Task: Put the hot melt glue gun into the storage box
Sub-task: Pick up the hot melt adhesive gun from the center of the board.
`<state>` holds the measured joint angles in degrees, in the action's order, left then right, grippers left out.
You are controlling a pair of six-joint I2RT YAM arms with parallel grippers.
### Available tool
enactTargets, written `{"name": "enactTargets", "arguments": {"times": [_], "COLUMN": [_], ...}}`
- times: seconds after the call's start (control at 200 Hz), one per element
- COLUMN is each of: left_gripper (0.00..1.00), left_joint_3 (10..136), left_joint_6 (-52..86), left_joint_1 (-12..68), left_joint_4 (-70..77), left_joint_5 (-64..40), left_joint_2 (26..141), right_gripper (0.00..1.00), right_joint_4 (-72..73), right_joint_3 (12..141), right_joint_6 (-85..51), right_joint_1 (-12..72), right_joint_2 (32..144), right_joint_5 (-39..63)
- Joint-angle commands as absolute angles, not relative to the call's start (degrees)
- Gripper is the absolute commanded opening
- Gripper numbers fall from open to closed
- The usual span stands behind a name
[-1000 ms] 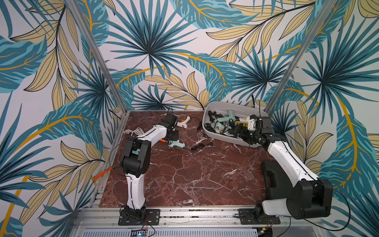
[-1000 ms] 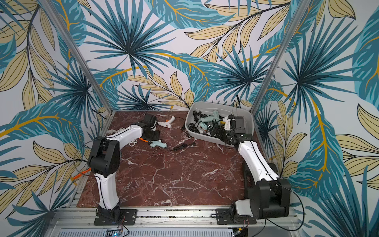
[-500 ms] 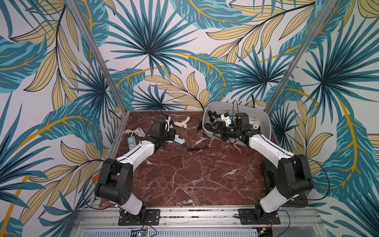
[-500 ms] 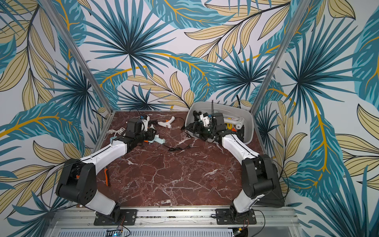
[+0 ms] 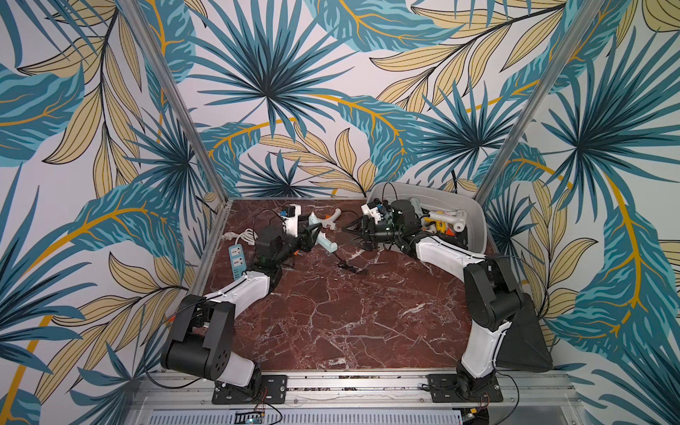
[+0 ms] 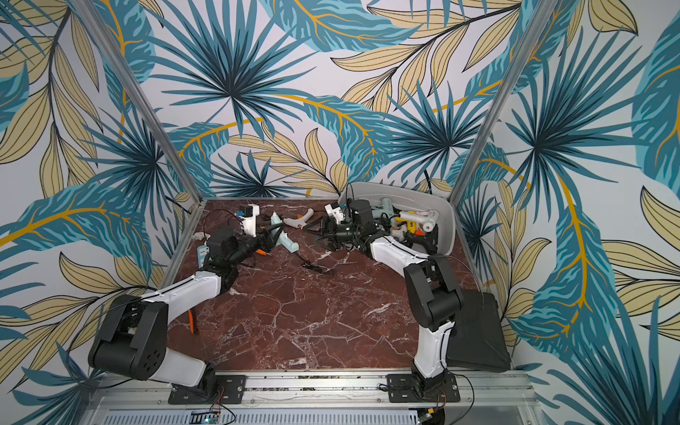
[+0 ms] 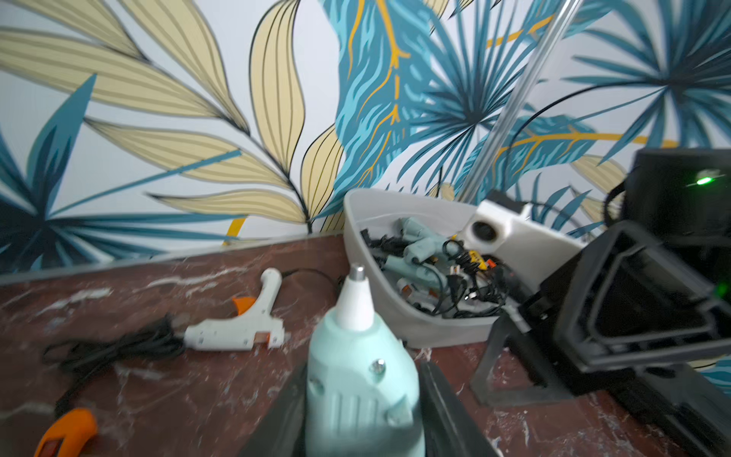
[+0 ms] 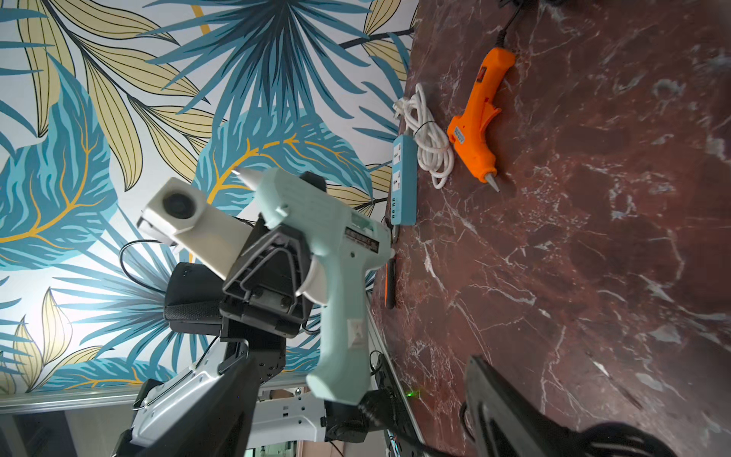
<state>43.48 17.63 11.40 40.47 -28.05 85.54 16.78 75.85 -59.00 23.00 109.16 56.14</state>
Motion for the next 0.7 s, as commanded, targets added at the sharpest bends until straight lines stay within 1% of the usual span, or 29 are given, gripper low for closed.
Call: {"name": "enactTargets", "arguments": {"times": [0.0,0.225,0.326,0.461,0.696], "left_gripper": [0.0,0.0,0.0,0.0,0.0], "left_joint_3": [43.92,44.65,44.65,44.95,45.78], "left_joint_6": [20.23,19.93,19.72,20.03,20.56], "left_joint_1": [10.61,10.45,10.25,9.97,9.12], "left_joint_4": [53.17,57.45,59.49,61.84,63.3], "left_joint_5": [-36.05,-40.52,-41.38,-41.79,-41.48], "left_joint_2": [86.74,89.11,89.81,90.82,92.44], "right_gripper": [0.83,0.76,0.7,0.66,0.65], "right_joint_4": [21.62,25.92,27.41,27.34,27.6], "right_joint_3": [77.86,78.64,78.57,78.34,77.04], "right_joint_6": [-62.65,-66.81,-68.45,-68.6,-68.69], "right_joint_1": [24.15,26.29,27.04,27.65,28.24], "right_joint_2": [110.7,112.31,112.54,112.41,111.62], "right_joint_5": [60.55,63.43,63.96,64.21,64.5]}}
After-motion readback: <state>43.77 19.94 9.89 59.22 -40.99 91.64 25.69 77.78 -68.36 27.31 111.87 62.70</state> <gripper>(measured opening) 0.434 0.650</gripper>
